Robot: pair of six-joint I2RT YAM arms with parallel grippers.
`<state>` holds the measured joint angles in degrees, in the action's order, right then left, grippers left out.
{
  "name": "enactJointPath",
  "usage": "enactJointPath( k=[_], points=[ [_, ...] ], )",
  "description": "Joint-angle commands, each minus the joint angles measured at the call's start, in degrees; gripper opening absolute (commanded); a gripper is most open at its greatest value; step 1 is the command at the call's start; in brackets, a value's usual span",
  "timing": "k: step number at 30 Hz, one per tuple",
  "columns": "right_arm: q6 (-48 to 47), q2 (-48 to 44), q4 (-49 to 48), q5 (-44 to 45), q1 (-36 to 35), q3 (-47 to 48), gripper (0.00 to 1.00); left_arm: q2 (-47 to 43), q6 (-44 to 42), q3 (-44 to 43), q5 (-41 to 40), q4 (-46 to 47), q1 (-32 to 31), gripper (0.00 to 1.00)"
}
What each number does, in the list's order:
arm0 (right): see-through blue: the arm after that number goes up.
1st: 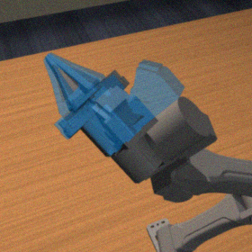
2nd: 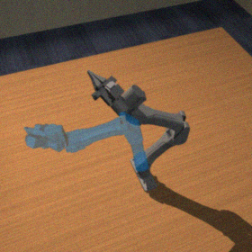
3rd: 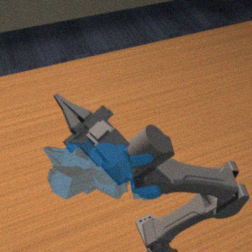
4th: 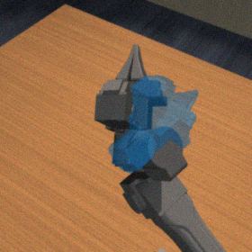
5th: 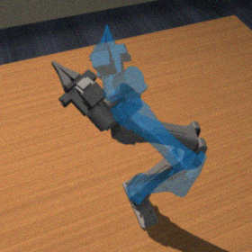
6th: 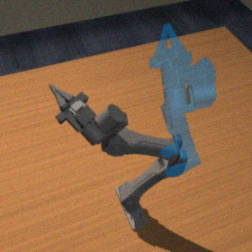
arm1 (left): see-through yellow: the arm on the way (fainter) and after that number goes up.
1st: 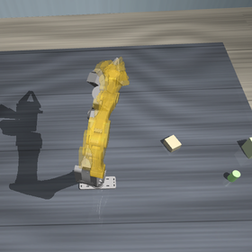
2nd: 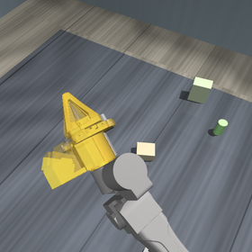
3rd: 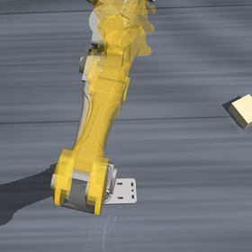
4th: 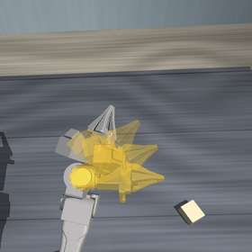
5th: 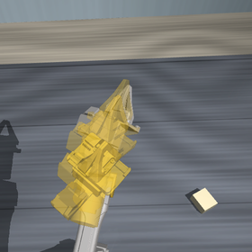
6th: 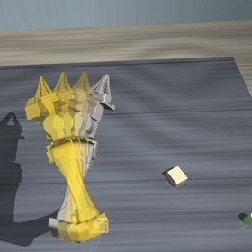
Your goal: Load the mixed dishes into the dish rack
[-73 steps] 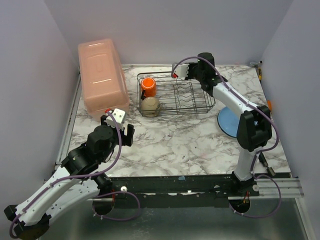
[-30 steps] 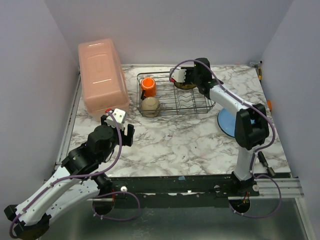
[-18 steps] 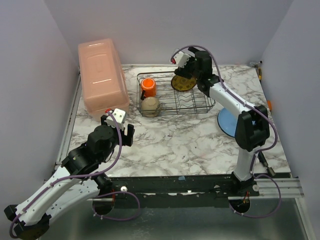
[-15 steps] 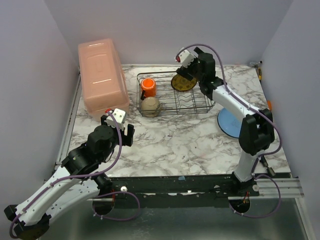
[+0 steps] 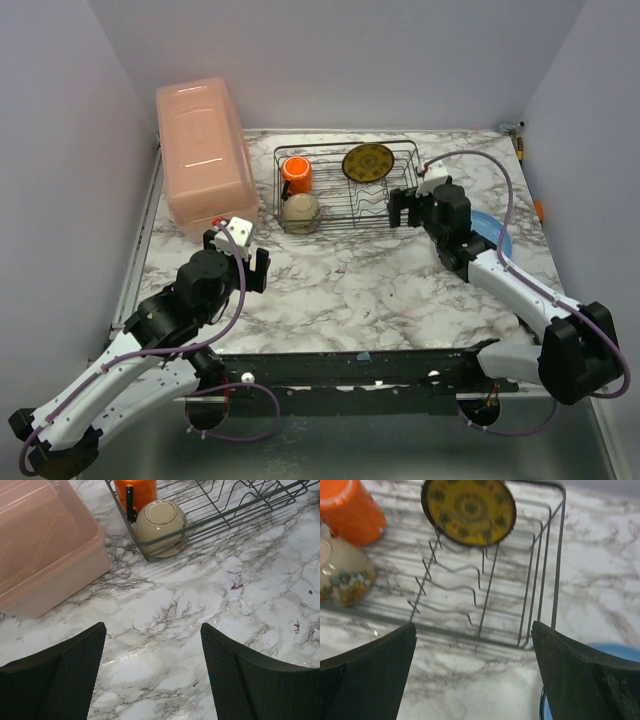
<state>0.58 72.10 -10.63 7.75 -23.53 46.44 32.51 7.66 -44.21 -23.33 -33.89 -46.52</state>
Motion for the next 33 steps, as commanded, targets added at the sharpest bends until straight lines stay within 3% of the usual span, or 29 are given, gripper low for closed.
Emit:
enactJointPath(
  k=[1, 6, 10, 13, 16, 20, 22, 27, 33],
  points=[
    [3.24, -6.42, 4.37, 7.34, 0.05, -6.64, 1.00, -0.24, -0.01, 0.46, 2.32, 0.67, -0.16, 0.77],
    [9.76, -15.17, 3.01, 27.14, 0.06, -11.72, 1.00, 0.03, 0.25, 0.33, 2.43, 0.24, -0.14, 0.77],
    [25.16, -20.90, 5.24, 44.43, 0.21, -16.37, 1.00, -0.31, 0.32, 0.61, 1.79, 0.32, -0.11, 0.77],
    [35.85, -22.81, 12.52, 49.79, 2.38, -17.40, 1.00, -0.11, 0.28, 0.66, 1.60, 0.33, -0.12, 0.77],
    [44.02, -22.14, 19.35, 44.90, 10.03, -16.63, 1.00, 0.41, 0.34, 0.61, 1.62, 0.25, -0.14, 0.77],
    [45.54, -17.74, 21.23, 25.20, 28.90, -16.47, 1.00, 1.07, 0.34, 0.57, 1.43, 0.14, -0.11, 0.77],
    [45.49, -15.24, 21.34, 19.19, 34.27, -16.87, 1.00, 1.47, 0.34, 0.61, 1.43, 0.16, -0.19, 0.77],
    [43.59, -9.74, 21.49, 19.24, 36.09, -17.34, 1.00, 2.55, 0.29, -0.25, 1.69, 0.00, -0.13, 0.77],
    [41.69, -6.72, 20.11, 20.57, 36.10, -17.43, 0.99, 6.93, 2.75, -8.43, 5.55, -0.68, -0.10, 0.77]
  ],
)
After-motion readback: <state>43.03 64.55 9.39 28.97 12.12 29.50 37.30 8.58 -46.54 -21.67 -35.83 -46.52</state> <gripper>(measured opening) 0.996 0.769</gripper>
